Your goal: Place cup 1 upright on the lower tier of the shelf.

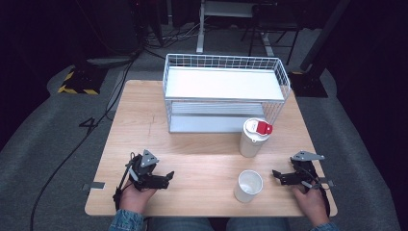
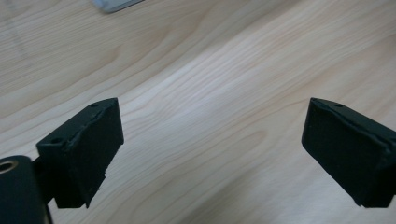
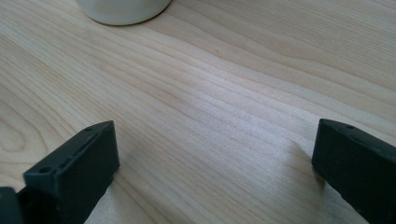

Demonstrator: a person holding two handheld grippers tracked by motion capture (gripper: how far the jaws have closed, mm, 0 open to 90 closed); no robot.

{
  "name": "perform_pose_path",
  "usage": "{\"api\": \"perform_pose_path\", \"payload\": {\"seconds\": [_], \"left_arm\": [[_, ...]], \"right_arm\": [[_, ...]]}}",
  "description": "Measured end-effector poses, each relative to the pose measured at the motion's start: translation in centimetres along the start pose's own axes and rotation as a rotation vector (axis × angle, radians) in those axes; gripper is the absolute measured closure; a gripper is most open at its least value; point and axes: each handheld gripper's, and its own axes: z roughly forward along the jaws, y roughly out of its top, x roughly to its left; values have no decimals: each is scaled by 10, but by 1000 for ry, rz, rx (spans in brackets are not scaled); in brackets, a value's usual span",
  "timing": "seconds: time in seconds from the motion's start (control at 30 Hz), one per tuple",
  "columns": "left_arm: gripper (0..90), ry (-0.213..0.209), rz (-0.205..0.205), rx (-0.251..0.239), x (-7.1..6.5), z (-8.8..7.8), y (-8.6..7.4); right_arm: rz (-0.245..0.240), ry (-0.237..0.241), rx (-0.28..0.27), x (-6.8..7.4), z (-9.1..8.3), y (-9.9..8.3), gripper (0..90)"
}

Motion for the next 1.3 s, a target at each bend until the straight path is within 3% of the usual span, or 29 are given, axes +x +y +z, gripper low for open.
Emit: {"api": "perform_pose_path", "payload": {"seconds": [0.17,0.47,0.9,1.3], "left_arm": [[66,-40,48,-23,-16,-1,11],[71,-179,54,-87,-37,3,26],[69,-297,160,-147,-82,19,39],[66,-393,197,-188,-114,36,43]], "right_arm": [[0,0,0,0,0,0,7],[0,0,0,0,0,0,7],[0,0,0,0,0,0,7],[0,0,0,0,0,0,7]]}}
